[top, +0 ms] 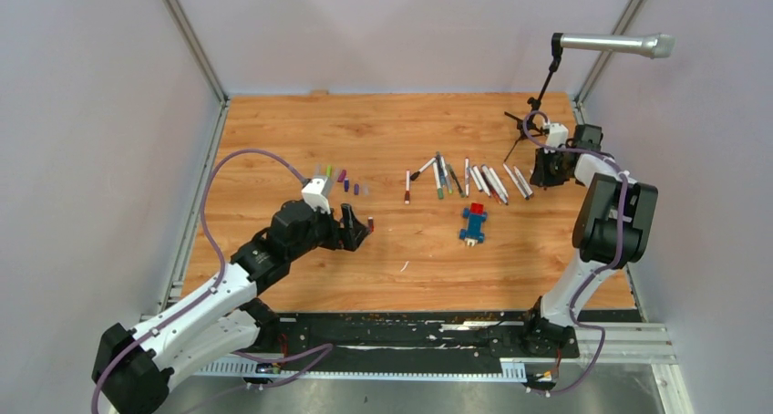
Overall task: Open the pen caps
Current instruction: Place the pen cap at the center of the board, then place the pen at the center of the board.
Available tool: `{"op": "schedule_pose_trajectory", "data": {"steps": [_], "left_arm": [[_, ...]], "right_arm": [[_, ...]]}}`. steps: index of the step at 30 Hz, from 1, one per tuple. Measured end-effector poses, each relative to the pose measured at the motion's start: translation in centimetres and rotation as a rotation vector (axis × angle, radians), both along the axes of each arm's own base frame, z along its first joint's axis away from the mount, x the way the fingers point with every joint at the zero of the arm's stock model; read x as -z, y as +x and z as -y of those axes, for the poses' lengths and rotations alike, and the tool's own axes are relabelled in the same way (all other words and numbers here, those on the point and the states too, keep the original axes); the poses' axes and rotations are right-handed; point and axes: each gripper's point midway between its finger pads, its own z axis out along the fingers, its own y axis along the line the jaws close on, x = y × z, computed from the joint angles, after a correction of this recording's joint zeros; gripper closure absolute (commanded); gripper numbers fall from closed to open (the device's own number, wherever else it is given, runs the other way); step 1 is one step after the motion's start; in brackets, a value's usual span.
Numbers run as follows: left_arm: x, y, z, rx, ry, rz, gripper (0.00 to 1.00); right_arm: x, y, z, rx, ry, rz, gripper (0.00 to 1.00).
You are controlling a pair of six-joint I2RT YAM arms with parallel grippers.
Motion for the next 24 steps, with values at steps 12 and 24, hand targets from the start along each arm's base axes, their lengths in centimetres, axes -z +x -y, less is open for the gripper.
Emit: {"op": "schedule_pose_trajectory", "data": {"steps": [12,24], "left_arm": [[-0.3,-0.2,1.7,0.04,-0.08,-0.024,0.0],[-2.3,3.3,5.4,0.058,-0.097,-0.089,0.0]], "right_arm": [[1.9,0.1,0.0,0.001,0.022,-0.068,0.72],[-5.0,-1.9,-1.9,-0.026,0.098,0.076,0.62]]}}
